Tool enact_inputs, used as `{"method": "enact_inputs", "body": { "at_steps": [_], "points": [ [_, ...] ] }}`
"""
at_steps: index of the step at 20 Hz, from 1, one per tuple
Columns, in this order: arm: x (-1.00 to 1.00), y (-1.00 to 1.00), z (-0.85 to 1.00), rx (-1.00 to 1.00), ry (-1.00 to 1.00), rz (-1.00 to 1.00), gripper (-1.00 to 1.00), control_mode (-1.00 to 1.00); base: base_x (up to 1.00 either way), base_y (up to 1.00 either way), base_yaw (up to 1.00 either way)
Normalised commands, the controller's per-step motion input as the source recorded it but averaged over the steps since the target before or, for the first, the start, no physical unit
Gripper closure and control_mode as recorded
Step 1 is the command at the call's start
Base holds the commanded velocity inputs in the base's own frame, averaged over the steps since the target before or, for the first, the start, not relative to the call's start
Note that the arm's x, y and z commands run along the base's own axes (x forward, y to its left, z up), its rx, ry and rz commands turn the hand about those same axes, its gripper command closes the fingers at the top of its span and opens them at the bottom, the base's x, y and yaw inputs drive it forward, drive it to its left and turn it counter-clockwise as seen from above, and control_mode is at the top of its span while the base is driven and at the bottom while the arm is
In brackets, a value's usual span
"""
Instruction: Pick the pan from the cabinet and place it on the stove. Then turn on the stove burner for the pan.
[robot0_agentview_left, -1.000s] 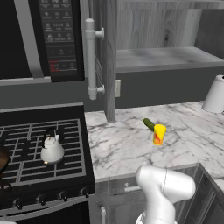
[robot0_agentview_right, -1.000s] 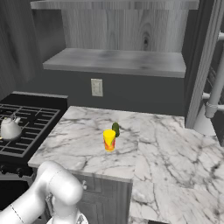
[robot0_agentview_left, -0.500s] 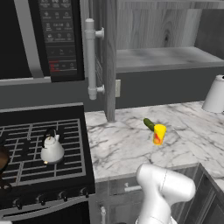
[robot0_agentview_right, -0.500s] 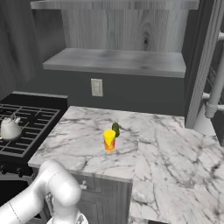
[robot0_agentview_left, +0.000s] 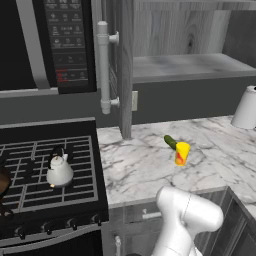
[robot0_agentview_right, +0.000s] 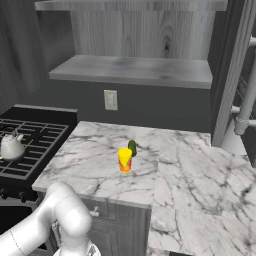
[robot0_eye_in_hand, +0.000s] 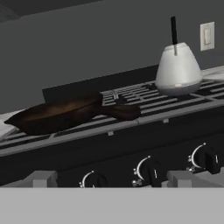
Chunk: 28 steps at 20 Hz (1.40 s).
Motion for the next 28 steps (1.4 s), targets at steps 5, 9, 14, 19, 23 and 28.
{"method": "enact_inputs", "body": {
  "at_steps": [5, 9, 14, 19, 23, 28],
  "points": [
    [0.11, 0.00, -0.03, 0.00, 0.00, 0.00, -1.00, -1.00, 0.00, 0.00, 0.00],
    [0.14, 0.00, 0.00, 0.00, 0.00, 0.00, -1.00, -1.00, 0.00, 0.00, 0.00],
    [0.17, 0.00, 0.00, 0.00, 0.00, 0.00, -1.00, -1.00, 0.00, 0.00, 0.00],
    [0.17, 0.00, -0.02, 0.00, 0.00, 0.00, -1.00, -1.00, 0.00, 0.00, 0.00],
    [0.14, 0.00, -0.08, 0.00, 0.00, 0.00, -1.00, -1.00, 0.00, 0.00, 0.00],
    [0.08, 0.00, -0.19, -0.01, 0.00, 0.00, -1.00, -1.00, 0.00, 0.00, 0.00]
  ]
}}
